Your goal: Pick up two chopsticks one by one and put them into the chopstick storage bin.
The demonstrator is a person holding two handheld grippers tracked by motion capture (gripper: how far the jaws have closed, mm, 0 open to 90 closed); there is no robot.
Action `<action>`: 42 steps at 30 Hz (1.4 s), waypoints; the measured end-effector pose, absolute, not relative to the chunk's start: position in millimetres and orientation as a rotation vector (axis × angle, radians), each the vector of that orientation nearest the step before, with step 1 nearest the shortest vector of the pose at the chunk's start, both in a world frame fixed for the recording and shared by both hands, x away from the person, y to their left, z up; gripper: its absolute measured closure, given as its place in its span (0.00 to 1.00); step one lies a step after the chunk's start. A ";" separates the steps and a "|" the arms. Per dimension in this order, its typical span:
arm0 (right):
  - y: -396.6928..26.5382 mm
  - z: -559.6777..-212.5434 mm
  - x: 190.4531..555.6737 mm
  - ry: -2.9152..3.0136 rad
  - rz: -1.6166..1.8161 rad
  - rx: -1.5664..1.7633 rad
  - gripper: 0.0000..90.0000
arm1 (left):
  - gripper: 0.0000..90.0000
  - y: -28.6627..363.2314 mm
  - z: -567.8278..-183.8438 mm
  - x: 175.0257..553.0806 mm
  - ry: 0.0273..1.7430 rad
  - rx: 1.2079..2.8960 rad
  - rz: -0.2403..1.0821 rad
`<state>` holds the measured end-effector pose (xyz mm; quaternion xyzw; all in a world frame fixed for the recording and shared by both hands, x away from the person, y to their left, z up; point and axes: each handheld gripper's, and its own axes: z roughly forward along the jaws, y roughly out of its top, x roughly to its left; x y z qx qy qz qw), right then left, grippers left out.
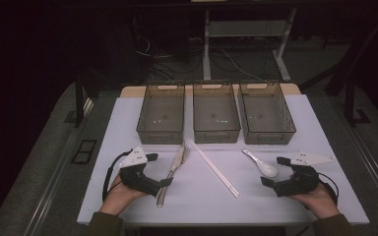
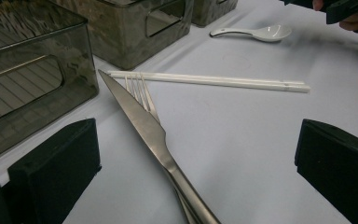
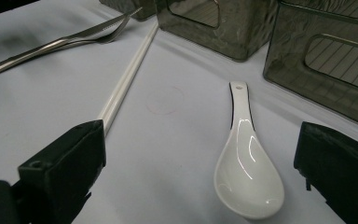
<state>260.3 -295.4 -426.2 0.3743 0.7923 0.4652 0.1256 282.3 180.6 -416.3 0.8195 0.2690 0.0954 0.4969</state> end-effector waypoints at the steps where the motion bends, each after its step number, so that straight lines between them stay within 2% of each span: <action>1: -295.4 -425.8 260.5 2.308 1.358 1.094 0.02 | 0.00 180.8 -416.3 282.4 0.652 1.983 0.229; 33: -267.4 -408.2 279.3 2.364 1.385 1.105 0.02 | 0.00 183.1 -414.0 279.1 0.663 1.970 0.233; 36: -265.4 -406.8 281.7 2.382 1.386 1.111 0.06 | 0.00 182.8 -414.1 278.5 0.662 1.971 0.233; 42: -257.5 -407.1 286.6 2.410 1.377 1.124 0.08 | 0.00 184.1 -414.0 279.0 0.664 1.968 0.236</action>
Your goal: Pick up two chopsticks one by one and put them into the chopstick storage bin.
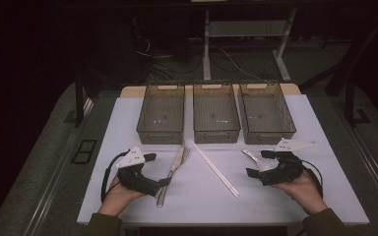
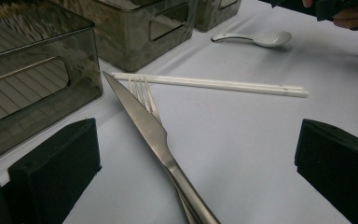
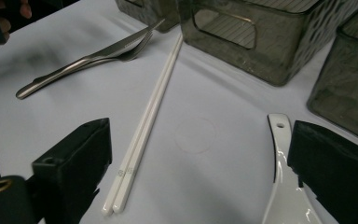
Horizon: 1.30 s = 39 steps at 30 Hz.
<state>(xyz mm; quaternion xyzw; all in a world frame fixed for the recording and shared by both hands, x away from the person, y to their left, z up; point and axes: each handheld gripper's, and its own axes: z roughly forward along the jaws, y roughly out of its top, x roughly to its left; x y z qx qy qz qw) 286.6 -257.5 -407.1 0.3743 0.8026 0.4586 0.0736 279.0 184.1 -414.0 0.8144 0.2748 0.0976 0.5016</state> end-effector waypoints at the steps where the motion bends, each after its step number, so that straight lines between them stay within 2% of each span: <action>1: -255.8 -407.5 287.1 2.414 1.371 1.119 0.08 | 0.00 184.2 -414.1 279.2 0.665 1.968 0.235; 5: -249.7 -407.3 289.8 2.432 1.351 1.118 0.08 | 0.00 184.5 -414.6 279.3 0.667 1.967 0.234; 6: -248.0 -407.2 290.2 2.433 1.346 1.127 0.10 | 0.00 184.7 -414.2 279.3 0.667 1.966 0.233; 7: -247.2 -407.1 290.7 2.437 1.349 1.121 0.18 | 0.00 184.8 -414.1 279.3 0.665 1.967 0.233; 13: -241.0 -406.0 294.6 2.453 1.352 1.131 0.20 | 0.00 184.8 -414.2 279.2 0.668 1.965 0.234; 39: -209.2 -411.9 311.5 2.545 1.298 1.126 0.56 | 0.00 181.4 -414.9 280.3 0.658 1.978 0.232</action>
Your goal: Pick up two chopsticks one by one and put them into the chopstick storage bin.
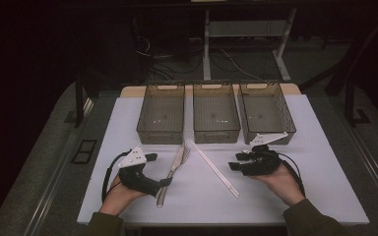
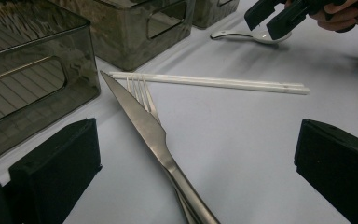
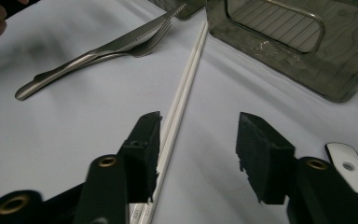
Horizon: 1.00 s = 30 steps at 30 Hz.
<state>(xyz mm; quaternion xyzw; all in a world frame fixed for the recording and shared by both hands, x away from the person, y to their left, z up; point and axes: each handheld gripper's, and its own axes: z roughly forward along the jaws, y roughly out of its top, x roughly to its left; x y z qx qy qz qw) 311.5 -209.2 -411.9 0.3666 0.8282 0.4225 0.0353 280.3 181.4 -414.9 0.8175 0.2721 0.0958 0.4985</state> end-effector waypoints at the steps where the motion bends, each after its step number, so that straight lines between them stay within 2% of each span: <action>1: -207.5 -411.7 311.8 2.551 1.288 1.125 0.59 | 0.00 181.5 -414.8 280.4 0.659 1.978 0.232; 11: -189.6 -414.8 318.0 2.580 1.236 1.120 0.69 | 0.00 181.6 -415.1 281.0 0.657 1.977 0.226; 30: -158.2 -430.6 328.3 2.689 1.106 1.086 0.81 | 0.00 180.9 -415.5 280.4 0.652 1.976 0.228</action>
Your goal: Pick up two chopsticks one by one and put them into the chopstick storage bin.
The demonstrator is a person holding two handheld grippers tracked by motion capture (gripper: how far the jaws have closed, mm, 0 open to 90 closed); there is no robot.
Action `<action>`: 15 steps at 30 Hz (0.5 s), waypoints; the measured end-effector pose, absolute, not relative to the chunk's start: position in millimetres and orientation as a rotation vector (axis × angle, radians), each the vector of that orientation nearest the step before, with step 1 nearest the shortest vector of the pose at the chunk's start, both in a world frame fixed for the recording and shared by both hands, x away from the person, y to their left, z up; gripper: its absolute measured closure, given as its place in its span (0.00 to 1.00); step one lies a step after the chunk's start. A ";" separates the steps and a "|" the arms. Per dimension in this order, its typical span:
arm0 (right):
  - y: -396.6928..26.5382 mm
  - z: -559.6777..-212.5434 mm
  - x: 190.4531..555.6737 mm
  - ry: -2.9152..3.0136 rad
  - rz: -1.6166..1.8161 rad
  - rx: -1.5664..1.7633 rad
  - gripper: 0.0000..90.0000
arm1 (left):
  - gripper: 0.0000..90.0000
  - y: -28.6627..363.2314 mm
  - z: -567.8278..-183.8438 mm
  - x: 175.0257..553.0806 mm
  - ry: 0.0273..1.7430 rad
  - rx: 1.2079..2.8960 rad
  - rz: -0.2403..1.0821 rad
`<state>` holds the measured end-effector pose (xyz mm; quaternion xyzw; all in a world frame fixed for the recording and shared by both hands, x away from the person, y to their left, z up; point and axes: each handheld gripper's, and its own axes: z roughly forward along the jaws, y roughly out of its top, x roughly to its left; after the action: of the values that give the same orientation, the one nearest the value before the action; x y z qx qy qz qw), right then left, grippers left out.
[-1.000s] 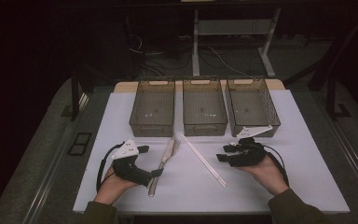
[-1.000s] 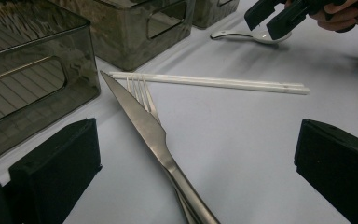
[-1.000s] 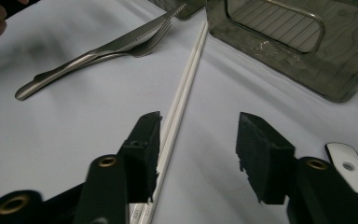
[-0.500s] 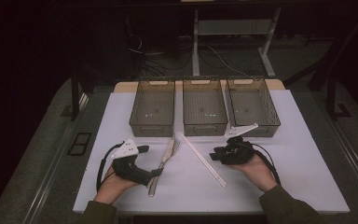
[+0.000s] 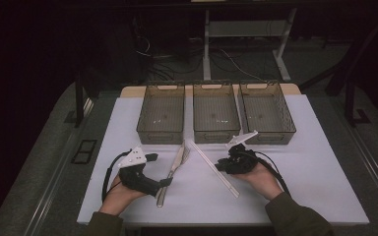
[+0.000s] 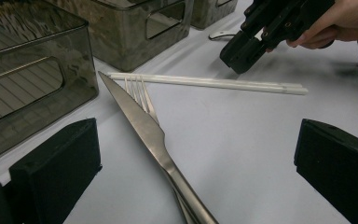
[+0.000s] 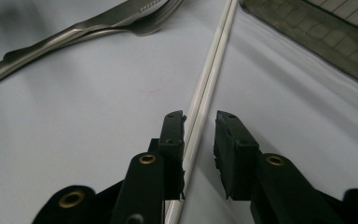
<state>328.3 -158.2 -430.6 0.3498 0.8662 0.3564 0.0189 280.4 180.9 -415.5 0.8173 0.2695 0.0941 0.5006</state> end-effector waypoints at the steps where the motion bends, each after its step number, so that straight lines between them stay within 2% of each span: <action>1: -157.7 -431.4 328.1 2.694 1.103 1.086 0.81 | 0.00 181.0 -415.4 280.5 0.651 1.976 0.227; 15: -154.0 -437.2 327.4 2.718 1.031 1.080 0.84 | 0.00 181.2 -415.2 280.2 0.649 1.975 0.227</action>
<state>327.4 -154.0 -437.2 0.3481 0.8763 0.3325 0.0201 280.2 181.2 -415.2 0.8171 0.2684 0.0939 0.5014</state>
